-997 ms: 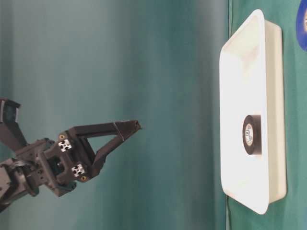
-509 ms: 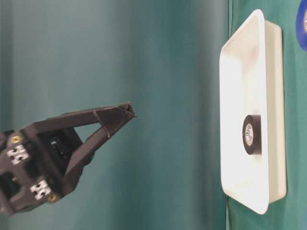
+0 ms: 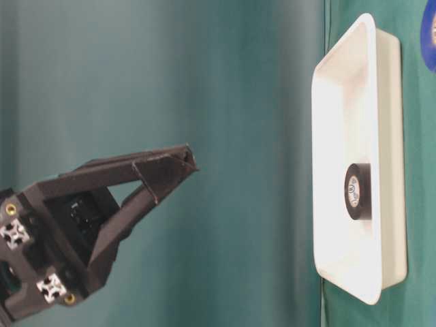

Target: Pick up the tape from a random location and place it into the white case.

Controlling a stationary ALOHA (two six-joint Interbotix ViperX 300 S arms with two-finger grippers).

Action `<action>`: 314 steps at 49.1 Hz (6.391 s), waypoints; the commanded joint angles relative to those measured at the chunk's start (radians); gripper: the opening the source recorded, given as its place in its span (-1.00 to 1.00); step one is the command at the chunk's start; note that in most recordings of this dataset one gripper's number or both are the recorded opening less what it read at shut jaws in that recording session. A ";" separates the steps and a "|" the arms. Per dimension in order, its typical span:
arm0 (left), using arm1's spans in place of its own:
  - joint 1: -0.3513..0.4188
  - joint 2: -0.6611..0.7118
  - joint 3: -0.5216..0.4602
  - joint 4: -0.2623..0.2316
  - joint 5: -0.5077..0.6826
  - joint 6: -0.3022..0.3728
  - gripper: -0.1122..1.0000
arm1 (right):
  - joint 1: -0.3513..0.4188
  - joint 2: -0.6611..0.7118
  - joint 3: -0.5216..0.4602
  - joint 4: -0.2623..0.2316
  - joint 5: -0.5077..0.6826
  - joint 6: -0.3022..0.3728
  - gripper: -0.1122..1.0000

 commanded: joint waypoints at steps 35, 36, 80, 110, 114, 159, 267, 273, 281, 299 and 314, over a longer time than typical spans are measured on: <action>0.043 -0.571 0.483 -0.008 -0.385 -0.008 1.00 | 0.000 -0.002 -0.038 0.002 0.023 0.002 0.85; 0.048 -0.588 0.495 -0.008 -0.388 -0.008 1.00 | 0.002 -0.003 -0.040 0.002 0.023 0.002 0.85; 0.110 -0.910 0.798 -0.009 -0.466 -0.089 1.00 | 0.002 0.000 -0.038 0.002 0.037 0.000 0.85; 0.112 -0.911 0.796 -0.009 -0.468 -0.087 1.00 | 0.002 0.000 -0.040 0.003 0.035 0.003 0.85; 0.112 -0.913 0.796 -0.009 -0.468 -0.087 1.00 | 0.002 0.002 -0.040 0.003 0.032 0.003 0.85; 0.112 -0.913 0.796 -0.009 -0.491 -0.084 1.00 | 0.002 0.291 -0.233 0.002 -0.057 0.018 0.85; 0.114 -0.911 0.796 -0.009 -0.492 -0.057 1.00 | -0.025 1.080 -1.267 0.003 0.687 0.098 0.85; 0.114 -0.913 0.796 -0.009 -0.494 -0.058 1.00 | -0.025 1.112 -1.321 0.003 0.770 0.101 0.85; 0.114 -0.913 0.796 -0.009 -0.492 -0.061 1.00 | -0.025 1.141 -1.359 0.003 0.845 0.112 0.85; 0.124 -0.913 0.796 -0.009 -0.494 -0.061 1.00 | -0.025 1.146 -1.364 0.002 0.861 0.118 0.85; 0.126 -0.913 0.796 -0.009 -0.492 -0.061 1.00 | -0.025 1.184 -1.364 0.000 0.864 0.120 0.85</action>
